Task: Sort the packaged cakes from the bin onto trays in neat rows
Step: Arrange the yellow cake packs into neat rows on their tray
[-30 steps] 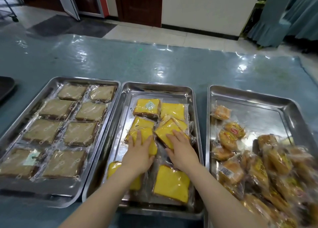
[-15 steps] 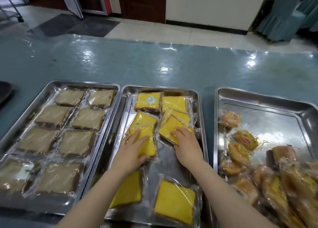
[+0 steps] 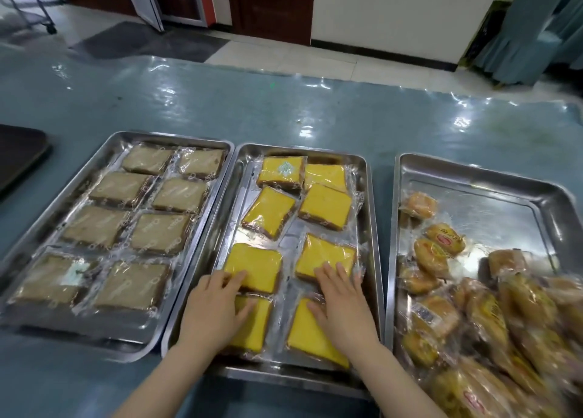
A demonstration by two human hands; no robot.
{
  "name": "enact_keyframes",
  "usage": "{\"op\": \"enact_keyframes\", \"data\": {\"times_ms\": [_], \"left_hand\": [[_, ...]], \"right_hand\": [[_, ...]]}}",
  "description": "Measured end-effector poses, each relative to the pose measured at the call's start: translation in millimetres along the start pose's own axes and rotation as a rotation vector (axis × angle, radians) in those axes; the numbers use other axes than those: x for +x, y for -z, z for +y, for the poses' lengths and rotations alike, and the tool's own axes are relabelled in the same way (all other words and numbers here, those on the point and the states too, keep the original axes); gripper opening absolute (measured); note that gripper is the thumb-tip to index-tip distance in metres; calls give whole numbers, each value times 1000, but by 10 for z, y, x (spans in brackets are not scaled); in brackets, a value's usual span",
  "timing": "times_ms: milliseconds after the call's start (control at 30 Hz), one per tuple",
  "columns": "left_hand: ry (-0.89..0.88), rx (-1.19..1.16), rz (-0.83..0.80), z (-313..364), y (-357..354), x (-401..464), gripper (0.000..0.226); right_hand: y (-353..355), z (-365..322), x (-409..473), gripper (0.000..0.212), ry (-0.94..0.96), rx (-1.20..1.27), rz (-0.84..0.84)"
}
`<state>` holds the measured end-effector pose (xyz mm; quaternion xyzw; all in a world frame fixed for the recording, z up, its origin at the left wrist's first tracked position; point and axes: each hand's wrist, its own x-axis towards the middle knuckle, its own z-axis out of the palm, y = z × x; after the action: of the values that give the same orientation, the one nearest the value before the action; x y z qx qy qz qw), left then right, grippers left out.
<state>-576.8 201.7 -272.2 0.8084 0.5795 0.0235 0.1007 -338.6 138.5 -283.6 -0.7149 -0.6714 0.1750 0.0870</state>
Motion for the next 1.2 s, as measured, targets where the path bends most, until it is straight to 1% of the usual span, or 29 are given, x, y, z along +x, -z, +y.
{"op": "enact_keyframes", "data": {"times_ms": [67,167,233,333,433,600,733,900,1033,1200], "left_hand": [[-34,18,-13,-9,-3,5,67],[-166,73,-100,-37,-30,67,81],[-236,115,-176,-62,-55,94,81],[-233,107,-236,-82,-96,92,79],[-188,67,-216,-40,-132,48,77],[-128,66,-140,38,-207,-65,74],[-137,143,-110,81,-225,-69,76],[-160,38,-118,72,-163,-19,78],[-179,-28,-77,83,-40,192,85],[-211,-47,-10,163,11,654,79]], "right_hand": [[-32,-4,-16,69,7,-1,-22],[-57,6,-12,74,-15,-44,-16],[-72,17,-17,75,-40,-107,-21],[-57,32,22,76,-39,-147,-82],[6,43,39,76,2,-181,-126],[26,24,-143,73,80,-205,-110],[6,-40,-189,71,53,-205,-74],[85,-7,-143,68,33,-86,-29],[220,35,104,59,-17,-14,76],[347,60,584,55,-33,16,114]]}}
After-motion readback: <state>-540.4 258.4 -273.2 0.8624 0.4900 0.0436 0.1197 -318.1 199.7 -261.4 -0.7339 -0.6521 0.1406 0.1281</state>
